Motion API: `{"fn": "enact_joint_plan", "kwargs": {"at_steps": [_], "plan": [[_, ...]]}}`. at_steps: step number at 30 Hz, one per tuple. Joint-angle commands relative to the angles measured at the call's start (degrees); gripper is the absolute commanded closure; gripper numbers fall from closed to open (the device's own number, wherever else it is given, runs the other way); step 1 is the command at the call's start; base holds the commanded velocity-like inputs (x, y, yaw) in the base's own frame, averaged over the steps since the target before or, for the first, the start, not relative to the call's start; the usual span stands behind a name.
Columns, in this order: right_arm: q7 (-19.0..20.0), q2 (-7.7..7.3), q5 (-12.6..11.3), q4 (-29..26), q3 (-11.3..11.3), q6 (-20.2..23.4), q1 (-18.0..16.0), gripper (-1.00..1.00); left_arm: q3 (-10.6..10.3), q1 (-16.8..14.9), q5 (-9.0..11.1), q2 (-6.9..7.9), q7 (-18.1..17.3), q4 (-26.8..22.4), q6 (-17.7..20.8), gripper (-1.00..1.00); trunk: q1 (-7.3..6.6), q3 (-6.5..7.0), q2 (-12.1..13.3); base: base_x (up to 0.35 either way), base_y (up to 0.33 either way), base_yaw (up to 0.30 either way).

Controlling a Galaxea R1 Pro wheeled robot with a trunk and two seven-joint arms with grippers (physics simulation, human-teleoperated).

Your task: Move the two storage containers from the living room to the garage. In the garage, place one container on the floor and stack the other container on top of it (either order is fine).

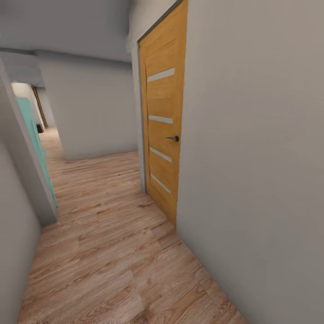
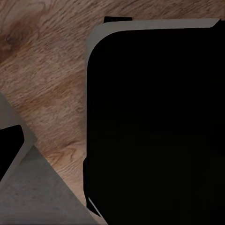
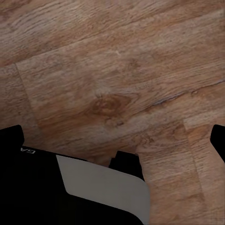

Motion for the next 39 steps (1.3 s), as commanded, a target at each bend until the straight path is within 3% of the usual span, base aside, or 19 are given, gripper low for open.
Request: {"fn": "enact_joint_plan", "kwargs": {"at_steps": [1,17,23,28,34,39], "plan": [[0.3,0.05,-0.6,0.12,0.42,-0.2,-0.03,-1.0,0.11,0.01,0.09,0.0,0.09,-0.05,-0.06,-1.0,0.0,-0.05,-0.03,0.0,0.0,0.272],[0.3,-0.1,-0.69,0.12,0.21,-0.28,-0.04,-1.0,0.12,0.01,0.09,-0.05,0.09,-0.05,-0.06,-1.0,0.0,-0.05,-0.03,0.0,0.0,0.267],[0.33,-0.16,-0.69,0.37,0.2,-0.2,-0.01,-1.0,0.13,0.01,0.09,-0.02,0.09,-0.05,-0.06,-1.0,0.0,-0.05,-0.03,0.0,0.0,0.083],[0.34,-0.39,-0.56,1.57,0.25,-0.77,3.52,-1.0,0.13,0.01,0.09,-0.01,0.09,-0.05,-0.06,-1.0,0.0,-0.05,-0.03,0.0,0.0,0.008],[0.31,-2.93,-0.99,1.72,0.27,-1.47,5.17,-1.0,0.13,0.01,0.09,0.01,0.09,-0.05,-0.06,-1.0,0.0,-0.05,-0.03,0.0,0.0,0.0],[0.37,-3.59,-1.1,1.75,0.27,-1.65,5.3,-1.0,0.13,0.01,0.09,0.02,0.09,-0.05,-0.06,-1.0,0.0,-0.05,-0.03,0.0,0.0,0.0]]}}
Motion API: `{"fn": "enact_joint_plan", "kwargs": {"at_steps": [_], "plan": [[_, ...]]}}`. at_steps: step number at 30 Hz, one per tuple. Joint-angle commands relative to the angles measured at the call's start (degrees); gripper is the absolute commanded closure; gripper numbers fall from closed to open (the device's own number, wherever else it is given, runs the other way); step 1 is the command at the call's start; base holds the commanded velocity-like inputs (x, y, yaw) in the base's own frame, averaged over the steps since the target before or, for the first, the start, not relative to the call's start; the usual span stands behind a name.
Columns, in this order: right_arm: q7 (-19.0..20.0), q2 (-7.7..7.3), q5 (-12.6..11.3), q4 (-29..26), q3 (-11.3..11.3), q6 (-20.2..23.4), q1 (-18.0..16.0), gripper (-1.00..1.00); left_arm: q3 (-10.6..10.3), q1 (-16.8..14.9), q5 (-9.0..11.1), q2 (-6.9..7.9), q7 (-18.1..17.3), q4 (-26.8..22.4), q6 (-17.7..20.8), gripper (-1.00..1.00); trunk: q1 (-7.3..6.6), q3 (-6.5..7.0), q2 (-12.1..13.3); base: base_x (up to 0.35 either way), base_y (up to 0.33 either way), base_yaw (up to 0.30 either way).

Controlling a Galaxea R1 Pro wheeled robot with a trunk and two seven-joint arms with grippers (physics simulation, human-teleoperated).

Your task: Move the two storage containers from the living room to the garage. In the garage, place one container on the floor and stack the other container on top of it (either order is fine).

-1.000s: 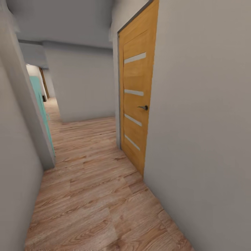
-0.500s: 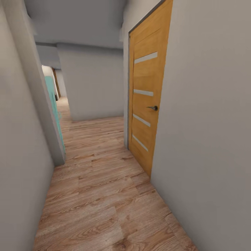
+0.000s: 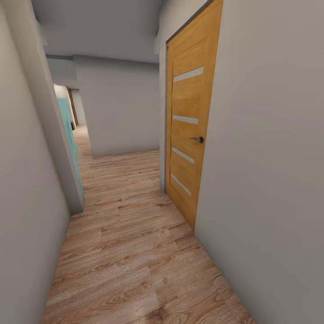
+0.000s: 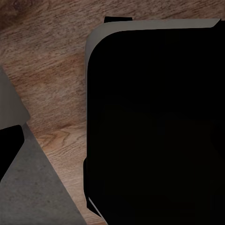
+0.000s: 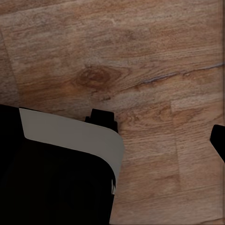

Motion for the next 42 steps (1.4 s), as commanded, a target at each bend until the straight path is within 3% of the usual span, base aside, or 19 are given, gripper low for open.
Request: {"fn": "enact_joint_plan", "kwargs": {"at_steps": [1,20,28,42], "plan": [[0.32,0.01,-0.6,0.14,0.46,-0.21,-0.02,-1.0,0.1,0.01,0.09,-0.01,0.09,-0.06,-0.06,-1.0,0.0,-0.05,-0.03,0.0,0.0,0.0],[0.34,-0.17,-0.47,0.09,0.46,0.34,0.01,-1.0,0.1,0.01,0.12,-0.09,0.13,-0.06,-0.06,-1.0,0.0,-0.05,-0.03,0.0,0.0,0.0],[0.34,-0.1,-0.49,0.09,0.46,0.57,0.01,-1.0,0.01,0.01,0.0,-0.01,-0.11,-0.06,-0.06,-1.0,0.0,-0.05,-0.03,0.275,0.0,0.031],[0.34,-0.11,-0.2,0.09,0.54,0.55,0.01,-1.0,0.04,0.01,0.09,-0.01,-0.09,-0.06,-0.06,-1.0,0.0,-0.05,-0.03,0.259,0.0,0.253]]}}
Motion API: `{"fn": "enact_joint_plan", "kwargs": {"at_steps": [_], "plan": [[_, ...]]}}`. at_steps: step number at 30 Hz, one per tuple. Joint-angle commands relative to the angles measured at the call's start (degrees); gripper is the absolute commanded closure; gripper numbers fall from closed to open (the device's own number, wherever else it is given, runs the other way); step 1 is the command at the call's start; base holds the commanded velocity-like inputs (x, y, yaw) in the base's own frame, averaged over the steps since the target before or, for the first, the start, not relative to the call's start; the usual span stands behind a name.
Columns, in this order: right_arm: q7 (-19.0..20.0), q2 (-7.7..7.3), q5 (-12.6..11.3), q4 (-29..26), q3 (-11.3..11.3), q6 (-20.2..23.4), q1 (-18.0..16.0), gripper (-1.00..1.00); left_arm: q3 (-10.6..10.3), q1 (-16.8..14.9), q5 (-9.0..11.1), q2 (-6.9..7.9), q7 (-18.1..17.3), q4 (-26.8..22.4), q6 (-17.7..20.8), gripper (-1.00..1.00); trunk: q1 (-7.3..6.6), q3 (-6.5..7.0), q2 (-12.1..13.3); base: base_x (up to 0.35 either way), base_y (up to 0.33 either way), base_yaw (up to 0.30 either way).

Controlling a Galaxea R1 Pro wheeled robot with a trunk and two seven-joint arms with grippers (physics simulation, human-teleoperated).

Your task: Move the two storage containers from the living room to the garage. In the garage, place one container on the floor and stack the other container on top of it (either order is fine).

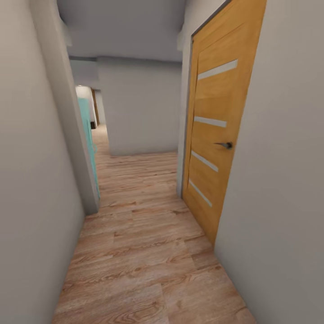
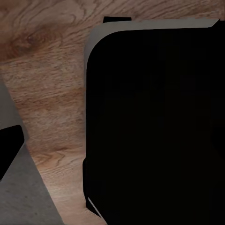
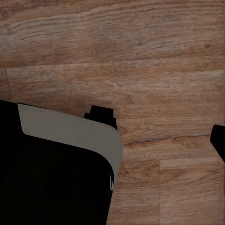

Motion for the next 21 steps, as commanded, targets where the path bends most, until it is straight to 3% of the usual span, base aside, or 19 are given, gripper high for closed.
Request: {"fn": "enact_joint_plan", "kwargs": {"at_steps": [1,10,21], "plan": [[0.32,0.04,-0.59,0.15,0.46,-0.22,-0.03,-1.0,0.08,0.01,0.09,-0.01,0.09,-0.06,-0.06,-1.0,0.02,-0.05,-0.02,0.206,0.0,0.27],[0.32,0.01,-0.57,0.15,0.45,-0.24,-0.03,-1.0,0.15,0.01,0.09,-0.01,0.09,-0.06,-0.06,-1.0,0.02,-0.05,-0.02,0.195,-0.001,0.263],[0.32,0.03,-0.57,0.15,0.42,-0.28,-0.03,-1.0,0.15,0.01,0.09,-0.01,0.09,-0.06,-0.06,-1.0,0.02,-0.05,-0.02,0.226,-0.131,0.042]]}}
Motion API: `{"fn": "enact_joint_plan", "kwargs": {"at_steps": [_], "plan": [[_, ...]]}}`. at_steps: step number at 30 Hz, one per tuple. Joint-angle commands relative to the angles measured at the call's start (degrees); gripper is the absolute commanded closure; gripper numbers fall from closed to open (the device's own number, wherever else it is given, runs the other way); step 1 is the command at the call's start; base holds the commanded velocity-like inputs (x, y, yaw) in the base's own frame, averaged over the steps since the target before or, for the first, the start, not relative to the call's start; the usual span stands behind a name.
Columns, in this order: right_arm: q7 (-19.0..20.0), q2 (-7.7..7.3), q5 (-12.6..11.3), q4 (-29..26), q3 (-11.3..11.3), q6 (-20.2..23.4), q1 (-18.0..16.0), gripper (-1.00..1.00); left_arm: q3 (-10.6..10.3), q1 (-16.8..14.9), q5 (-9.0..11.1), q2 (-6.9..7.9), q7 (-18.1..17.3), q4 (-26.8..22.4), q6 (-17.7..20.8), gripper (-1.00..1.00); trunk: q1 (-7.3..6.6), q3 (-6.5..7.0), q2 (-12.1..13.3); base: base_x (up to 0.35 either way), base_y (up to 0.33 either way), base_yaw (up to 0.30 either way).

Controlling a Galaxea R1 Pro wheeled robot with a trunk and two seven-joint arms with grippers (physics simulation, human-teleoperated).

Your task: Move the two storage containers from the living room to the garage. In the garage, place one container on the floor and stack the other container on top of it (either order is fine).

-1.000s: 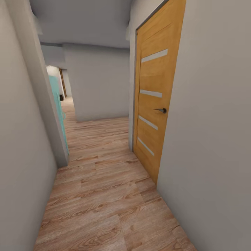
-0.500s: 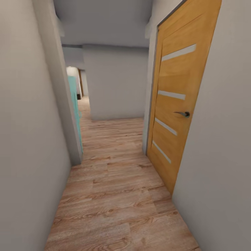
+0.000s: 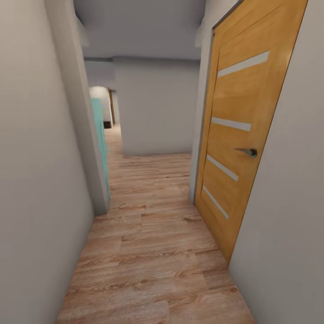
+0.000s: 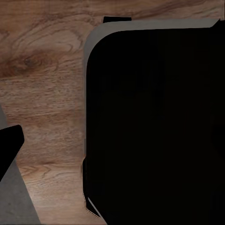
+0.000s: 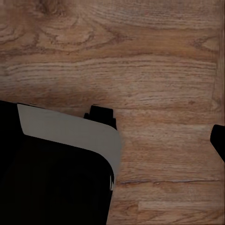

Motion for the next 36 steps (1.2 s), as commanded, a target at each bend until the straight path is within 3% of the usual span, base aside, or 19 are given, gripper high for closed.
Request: {"fn": "enact_joint_plan", "kwargs": {"at_steps": [1,11,30,36], "plan": [[0.32,0.02,-0.59,0.13,0.46,-0.2,-0.03,-1.0,0.1,0.01,0.09,0.0,0.09,-0.06,-0.06,-1.0,0.02,-0.05,-0.02,0.243,-0.176,0.001],[0.32,0.06,-0.6,0.13,0.49,-0.19,-0.03,-1.0,0.1,0.01,0.09,0.0,0.09,-0.06,-0.06,-1.0,0.02,-0.06,-0.02,0.244,-0.178,0.013],[0.32,0.06,-0.49,0.13,0.61,-0.27,-0.03,-1.0,0.18,0.01,0.09,0.08,0.15,-0.06,-0.06,-1.0,0.02,-0.51,-0.02,0.242,-0.177,0.247],[0.39,0.01,-0.5,0.13,0.59,-0.28,-0.03,-1.0,0.19,0.01,0.09,0.08,0.18,-0.06,-0.06,-1.0,0.02,-0.56,-0.02,0.21,-0.149,0.089]]}}
